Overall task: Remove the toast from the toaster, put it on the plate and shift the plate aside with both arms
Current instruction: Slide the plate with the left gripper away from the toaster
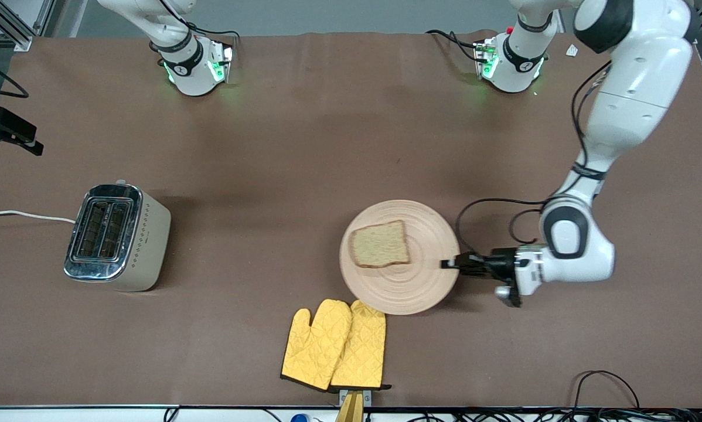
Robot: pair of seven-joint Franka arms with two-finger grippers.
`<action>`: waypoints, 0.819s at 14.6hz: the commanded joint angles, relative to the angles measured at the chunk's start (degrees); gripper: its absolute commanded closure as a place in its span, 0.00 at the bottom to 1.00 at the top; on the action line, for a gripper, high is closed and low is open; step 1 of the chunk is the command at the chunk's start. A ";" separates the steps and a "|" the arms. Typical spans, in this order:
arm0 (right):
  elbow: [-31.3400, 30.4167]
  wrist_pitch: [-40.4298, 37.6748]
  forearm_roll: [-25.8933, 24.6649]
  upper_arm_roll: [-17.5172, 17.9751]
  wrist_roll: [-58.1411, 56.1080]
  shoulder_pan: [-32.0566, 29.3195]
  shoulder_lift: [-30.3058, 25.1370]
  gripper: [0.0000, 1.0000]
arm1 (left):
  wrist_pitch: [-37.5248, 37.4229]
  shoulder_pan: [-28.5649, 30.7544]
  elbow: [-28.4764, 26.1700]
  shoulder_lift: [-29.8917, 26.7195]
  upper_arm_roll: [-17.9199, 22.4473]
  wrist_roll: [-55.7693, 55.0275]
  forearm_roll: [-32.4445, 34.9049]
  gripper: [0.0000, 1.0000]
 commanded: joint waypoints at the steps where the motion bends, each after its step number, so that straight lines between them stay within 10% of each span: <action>1: 1.52 -0.90 -0.98 0.96 0.20 -1.20 0.45 0.00 | -5.49 7.79 -2.55 -1.97 -1.20 4.15 2.75 1.00; 12: 1.78 -0.90 -0.98 0.96 0.03 -2.17 0.44 0.00 | -10.43 21.26 -1.67 3.82 -0.58 7.67 9.62 1.00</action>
